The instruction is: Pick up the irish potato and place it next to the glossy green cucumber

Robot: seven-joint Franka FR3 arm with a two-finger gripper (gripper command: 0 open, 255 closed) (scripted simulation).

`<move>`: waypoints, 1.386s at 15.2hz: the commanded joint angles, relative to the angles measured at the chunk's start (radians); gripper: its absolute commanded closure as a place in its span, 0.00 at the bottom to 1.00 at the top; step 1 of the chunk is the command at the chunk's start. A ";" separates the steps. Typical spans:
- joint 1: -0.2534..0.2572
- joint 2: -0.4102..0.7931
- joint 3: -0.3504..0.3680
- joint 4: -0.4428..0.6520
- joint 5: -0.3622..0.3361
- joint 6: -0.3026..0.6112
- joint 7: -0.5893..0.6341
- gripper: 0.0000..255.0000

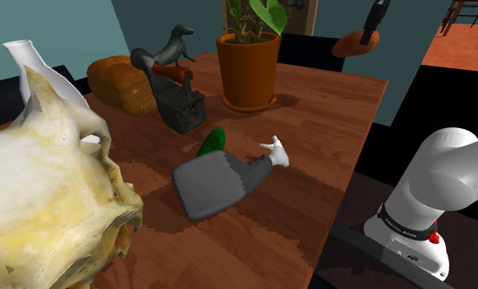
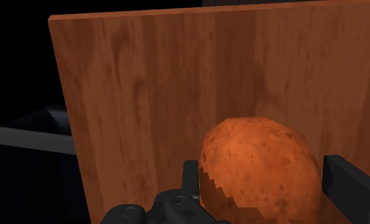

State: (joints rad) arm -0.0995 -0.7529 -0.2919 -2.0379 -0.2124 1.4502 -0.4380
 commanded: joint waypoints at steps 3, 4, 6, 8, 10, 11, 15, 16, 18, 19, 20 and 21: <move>0.005 -0.011 0.047 0.003 0.023 -0.022 0.045 1.00; 0.007 -0.020 0.070 -0.006 0.035 -0.025 0.069 1.00; 0.013 -0.033 0.117 -0.021 0.059 -0.031 0.117 1.00; 0.019 -0.043 0.163 -0.032 0.085 -0.036 0.165 1.00; 0.027 -0.048 0.209 -0.039 0.112 -0.039 0.213 1.00; 0.030 -0.049 0.232 -0.040 0.126 -0.041 0.236 1.00; 0.046 -0.043 0.322 -0.036 0.181 -0.044 0.332 1.00; 0.049 -0.039 0.345 -0.033 0.195 -0.044 0.356 1.00; 0.056 -0.028 0.391 -0.022 0.222 -0.044 0.403 1.00; 0.060 -0.020 0.413 -0.016 0.234 -0.043 0.427 1.00; 0.063 -0.012 0.436 -0.008 0.247 -0.042 0.451 1.00; 0.065 -0.003 0.459 0.001 0.259 -0.041 0.475 1.00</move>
State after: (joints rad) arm -0.0371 -0.7687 0.1432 -2.0511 0.0335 1.4099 0.0110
